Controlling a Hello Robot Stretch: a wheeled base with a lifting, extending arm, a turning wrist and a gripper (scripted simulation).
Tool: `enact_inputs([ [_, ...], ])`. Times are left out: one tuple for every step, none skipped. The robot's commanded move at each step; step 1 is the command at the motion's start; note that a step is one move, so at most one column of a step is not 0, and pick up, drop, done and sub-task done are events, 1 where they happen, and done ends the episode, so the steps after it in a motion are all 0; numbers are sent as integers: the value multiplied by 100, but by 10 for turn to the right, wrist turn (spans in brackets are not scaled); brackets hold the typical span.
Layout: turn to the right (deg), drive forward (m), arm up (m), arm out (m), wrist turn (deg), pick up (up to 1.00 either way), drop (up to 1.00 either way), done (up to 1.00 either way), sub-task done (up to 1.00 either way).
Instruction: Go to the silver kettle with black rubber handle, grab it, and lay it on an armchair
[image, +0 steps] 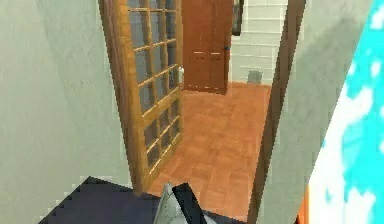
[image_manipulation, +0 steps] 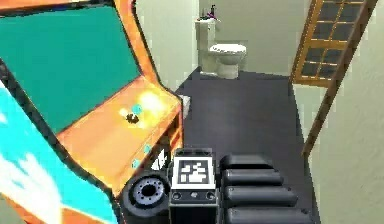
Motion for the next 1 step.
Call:
enact_inputs([
  [0,100,0,0,0,0,0,0,0],
])
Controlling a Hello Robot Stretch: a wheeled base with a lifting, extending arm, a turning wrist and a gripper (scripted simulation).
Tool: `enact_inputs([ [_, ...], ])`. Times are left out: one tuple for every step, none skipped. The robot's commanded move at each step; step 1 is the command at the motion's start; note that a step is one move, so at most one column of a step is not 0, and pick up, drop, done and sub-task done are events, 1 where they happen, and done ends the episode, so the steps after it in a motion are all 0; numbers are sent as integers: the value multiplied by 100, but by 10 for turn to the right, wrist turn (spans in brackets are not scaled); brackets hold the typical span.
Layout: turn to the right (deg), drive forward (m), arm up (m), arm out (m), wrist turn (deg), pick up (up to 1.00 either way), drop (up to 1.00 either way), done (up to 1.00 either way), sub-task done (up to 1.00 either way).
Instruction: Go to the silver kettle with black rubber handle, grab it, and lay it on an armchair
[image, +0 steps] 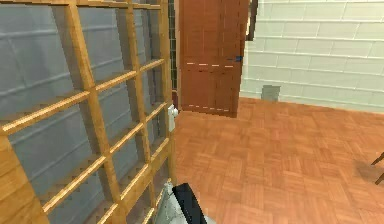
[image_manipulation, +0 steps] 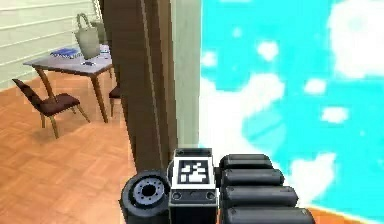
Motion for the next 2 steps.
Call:
enact_inputs([
  [150,0,0,0,0,0,0,0,0],
  [0,10,0,0,0,0,0,0,0],
])
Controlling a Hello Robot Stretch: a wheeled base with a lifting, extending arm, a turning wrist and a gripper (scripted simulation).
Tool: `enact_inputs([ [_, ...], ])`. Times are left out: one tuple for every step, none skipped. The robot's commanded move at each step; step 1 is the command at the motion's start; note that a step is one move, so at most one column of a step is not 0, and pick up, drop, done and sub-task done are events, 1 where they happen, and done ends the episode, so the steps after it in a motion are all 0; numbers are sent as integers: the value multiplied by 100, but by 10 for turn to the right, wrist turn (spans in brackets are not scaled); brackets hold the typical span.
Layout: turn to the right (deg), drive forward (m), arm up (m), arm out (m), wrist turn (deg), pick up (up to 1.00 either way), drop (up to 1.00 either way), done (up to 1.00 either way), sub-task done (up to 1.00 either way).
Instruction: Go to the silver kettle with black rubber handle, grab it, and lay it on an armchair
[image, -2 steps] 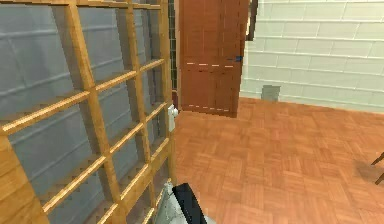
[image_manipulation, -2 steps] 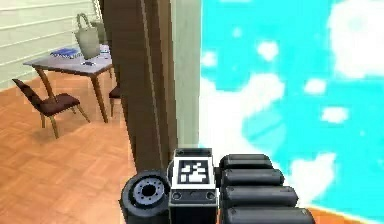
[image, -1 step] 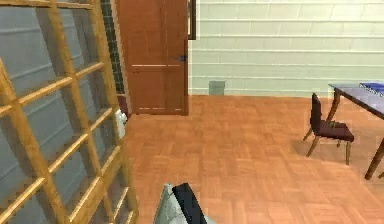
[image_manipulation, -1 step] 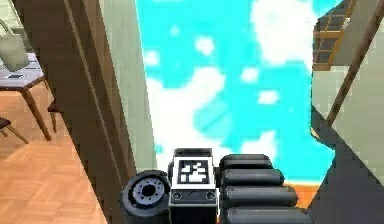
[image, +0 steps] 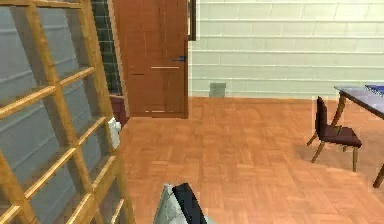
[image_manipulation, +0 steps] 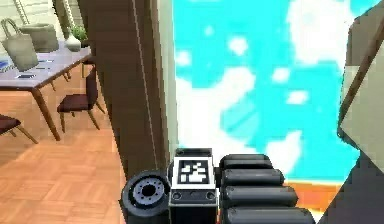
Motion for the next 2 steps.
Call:
enact_inputs([
  [210,0,0,0,0,0,0,0,0],
  [0,50,0,0,0,0,0,0,0],
])
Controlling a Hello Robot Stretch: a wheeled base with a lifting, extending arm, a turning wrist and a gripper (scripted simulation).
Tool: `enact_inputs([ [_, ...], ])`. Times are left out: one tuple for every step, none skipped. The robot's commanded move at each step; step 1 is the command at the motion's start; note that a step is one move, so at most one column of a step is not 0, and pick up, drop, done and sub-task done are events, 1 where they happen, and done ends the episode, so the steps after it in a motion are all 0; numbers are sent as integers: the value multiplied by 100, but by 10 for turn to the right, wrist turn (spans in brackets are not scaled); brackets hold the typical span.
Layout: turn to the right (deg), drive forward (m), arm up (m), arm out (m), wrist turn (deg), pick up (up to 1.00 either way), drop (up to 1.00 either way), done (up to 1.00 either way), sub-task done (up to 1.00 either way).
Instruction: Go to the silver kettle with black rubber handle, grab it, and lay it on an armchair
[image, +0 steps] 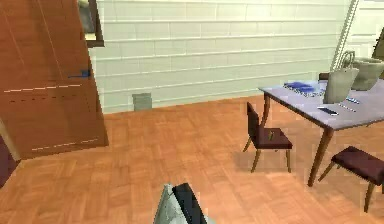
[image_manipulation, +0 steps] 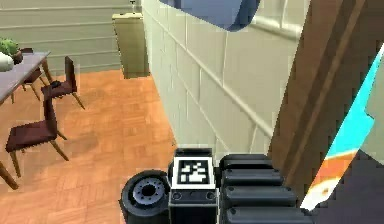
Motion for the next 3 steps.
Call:
enact_inputs([
  [60,0,0,0,0,0,0,0,0],
  [0,100,0,0,0,0,0,0,0],
  [0,75,0,0,0,0,0,0,0],
])
